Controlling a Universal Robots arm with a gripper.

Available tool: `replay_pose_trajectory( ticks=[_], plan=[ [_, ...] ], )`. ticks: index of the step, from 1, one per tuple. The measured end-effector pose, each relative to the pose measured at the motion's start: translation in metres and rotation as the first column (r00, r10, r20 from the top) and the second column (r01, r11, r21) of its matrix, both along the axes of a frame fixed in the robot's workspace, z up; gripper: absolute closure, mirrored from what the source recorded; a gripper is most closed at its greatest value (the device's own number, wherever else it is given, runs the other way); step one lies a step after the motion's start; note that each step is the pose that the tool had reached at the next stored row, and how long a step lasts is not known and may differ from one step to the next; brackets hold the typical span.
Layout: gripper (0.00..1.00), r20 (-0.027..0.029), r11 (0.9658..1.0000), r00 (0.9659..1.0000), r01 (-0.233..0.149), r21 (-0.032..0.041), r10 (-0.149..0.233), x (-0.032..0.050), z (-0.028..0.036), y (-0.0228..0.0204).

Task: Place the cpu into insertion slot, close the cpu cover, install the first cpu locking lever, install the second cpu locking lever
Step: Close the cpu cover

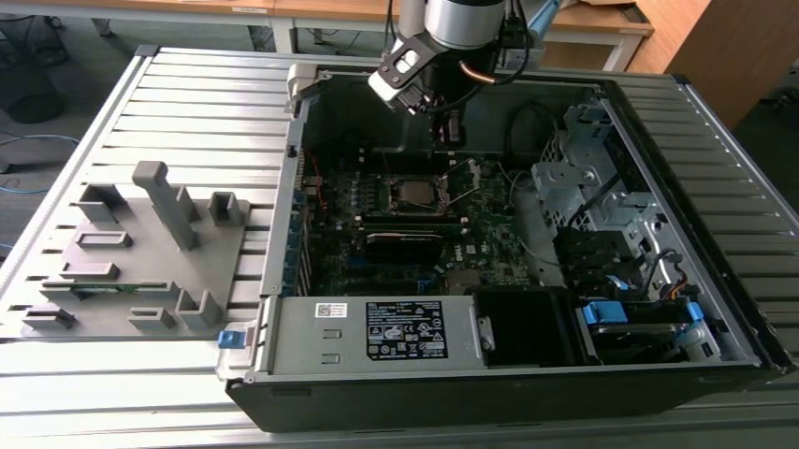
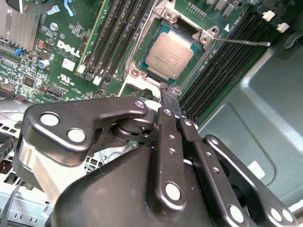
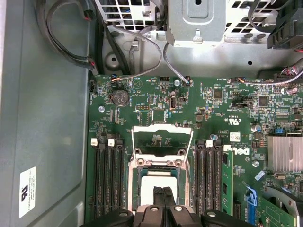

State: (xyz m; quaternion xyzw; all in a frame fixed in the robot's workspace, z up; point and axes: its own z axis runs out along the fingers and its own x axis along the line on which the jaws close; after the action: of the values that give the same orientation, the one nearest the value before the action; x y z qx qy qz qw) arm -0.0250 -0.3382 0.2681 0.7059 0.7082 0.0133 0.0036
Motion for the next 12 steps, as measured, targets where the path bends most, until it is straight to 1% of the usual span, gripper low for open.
replay_pose_trajectory(
  ticks=[5,7,12],
  plan=[
    [0.89,0.0,1.0,1.0,0.0,0.0,0.0,0.0012,0.0,0.0],
    [0.89,0.0,1.0,1.0,0.0,0.0,0.0,0.0067,0.0,0.0],
    [0.89,0.0,1.0,1.0,0.0,0.0,0.0,0.0068,0.0,0.0]
  ],
)
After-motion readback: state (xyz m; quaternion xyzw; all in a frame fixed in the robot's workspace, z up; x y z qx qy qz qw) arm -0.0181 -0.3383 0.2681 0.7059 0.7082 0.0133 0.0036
